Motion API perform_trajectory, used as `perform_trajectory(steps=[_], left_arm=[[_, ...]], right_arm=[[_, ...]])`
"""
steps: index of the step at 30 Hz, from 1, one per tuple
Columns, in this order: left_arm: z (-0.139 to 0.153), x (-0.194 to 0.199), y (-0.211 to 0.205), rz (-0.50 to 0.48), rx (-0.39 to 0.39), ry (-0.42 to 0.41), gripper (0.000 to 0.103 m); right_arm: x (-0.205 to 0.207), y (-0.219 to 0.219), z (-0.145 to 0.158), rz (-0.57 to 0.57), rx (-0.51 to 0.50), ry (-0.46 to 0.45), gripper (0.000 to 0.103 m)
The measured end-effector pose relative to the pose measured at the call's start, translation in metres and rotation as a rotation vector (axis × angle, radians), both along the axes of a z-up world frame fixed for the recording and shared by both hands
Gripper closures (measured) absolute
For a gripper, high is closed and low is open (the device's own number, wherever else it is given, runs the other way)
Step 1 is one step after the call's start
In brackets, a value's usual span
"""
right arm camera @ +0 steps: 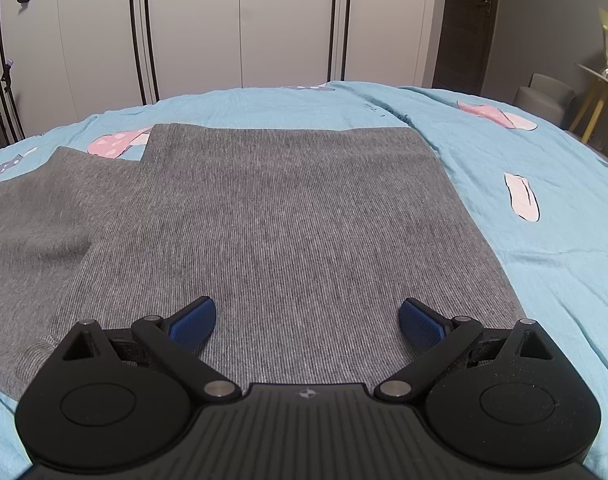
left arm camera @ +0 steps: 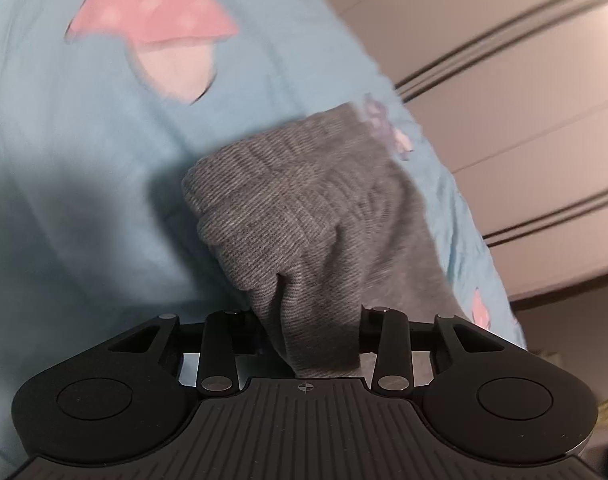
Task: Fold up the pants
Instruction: 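Grasp the grey waistband with the left gripper and lift it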
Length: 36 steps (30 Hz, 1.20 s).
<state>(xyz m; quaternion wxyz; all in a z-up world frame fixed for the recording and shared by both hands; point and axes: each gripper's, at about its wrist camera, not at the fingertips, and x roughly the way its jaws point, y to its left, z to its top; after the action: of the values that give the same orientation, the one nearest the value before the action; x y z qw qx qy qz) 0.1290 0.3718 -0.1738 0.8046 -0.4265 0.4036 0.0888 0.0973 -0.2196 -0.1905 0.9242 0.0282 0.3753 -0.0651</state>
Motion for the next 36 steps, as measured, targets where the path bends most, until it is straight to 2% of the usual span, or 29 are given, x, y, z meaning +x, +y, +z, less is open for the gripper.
perform_trajectory(steps=[3, 6, 8, 13, 18, 20, 21, 22, 24, 26, 28, 32, 36], left_arm=[[0.024, 0.002, -0.015, -0.033, 0.094, -0.037, 0.068], [0.037, 0.004, -0.022, -0.060, 0.118, -0.097, 0.069], [0.038, 0.010, -0.024, -0.067, 0.116, -0.103, 0.069], [0.008, 0.008, -0.009, -0.035, 0.006, -0.058, 0.068], [-0.020, 0.005, 0.002, 0.043, -0.090, 0.019, 0.054], [-0.026, 0.008, 0.006, 0.076, -0.144, 0.038, 0.054], [-0.025, 0.008, 0.007, 0.094, -0.149, 0.037, 0.065], [-0.021, 0.008, 0.006, 0.090, -0.131, 0.029, 0.068], [-0.005, 0.009, -0.006, 0.064, -0.042, 0.004, 0.075], [0.015, 0.011, -0.022, 0.031, 0.064, -0.038, 0.077], [0.039, 0.010, -0.036, 0.009, 0.123, -0.086, 0.079], [0.103, 0.009, -0.088, -0.068, 0.261, -0.249, 0.081], [0.170, -0.003, -0.184, -0.272, 0.410, -0.489, 0.081]], right_arm=[[0.000, 0.000, 0.000, -0.003, 0.000, 0.001, 0.005], [0.001, 0.001, 0.000, -0.007, 0.000, 0.002, 0.005], [0.002, 0.001, -0.001, -0.008, -0.002, 0.001, 0.005], [0.001, 0.001, 0.000, -0.010, 0.003, 0.003, 0.005], [-0.001, 0.000, 0.000, -0.013, 0.012, 0.005, 0.005], [-0.002, -0.001, 0.001, -0.015, 0.016, 0.008, 0.005], [-0.002, -0.002, 0.001, -0.016, 0.020, 0.010, 0.005], [-0.003, -0.003, 0.002, -0.019, 0.025, 0.011, 0.005], [-0.007, -0.006, 0.005, -0.037, 0.042, 0.005, 0.005], [-0.012, -0.015, 0.011, -0.076, 0.076, -0.010, 0.005], [-0.021, -0.026, 0.020, -0.123, 0.124, -0.049, 0.005], [-0.042, -0.056, 0.038, -0.224, 0.232, -0.135, 0.005], [-0.060, -0.086, 0.052, -0.317, 0.330, -0.201, 0.005]])
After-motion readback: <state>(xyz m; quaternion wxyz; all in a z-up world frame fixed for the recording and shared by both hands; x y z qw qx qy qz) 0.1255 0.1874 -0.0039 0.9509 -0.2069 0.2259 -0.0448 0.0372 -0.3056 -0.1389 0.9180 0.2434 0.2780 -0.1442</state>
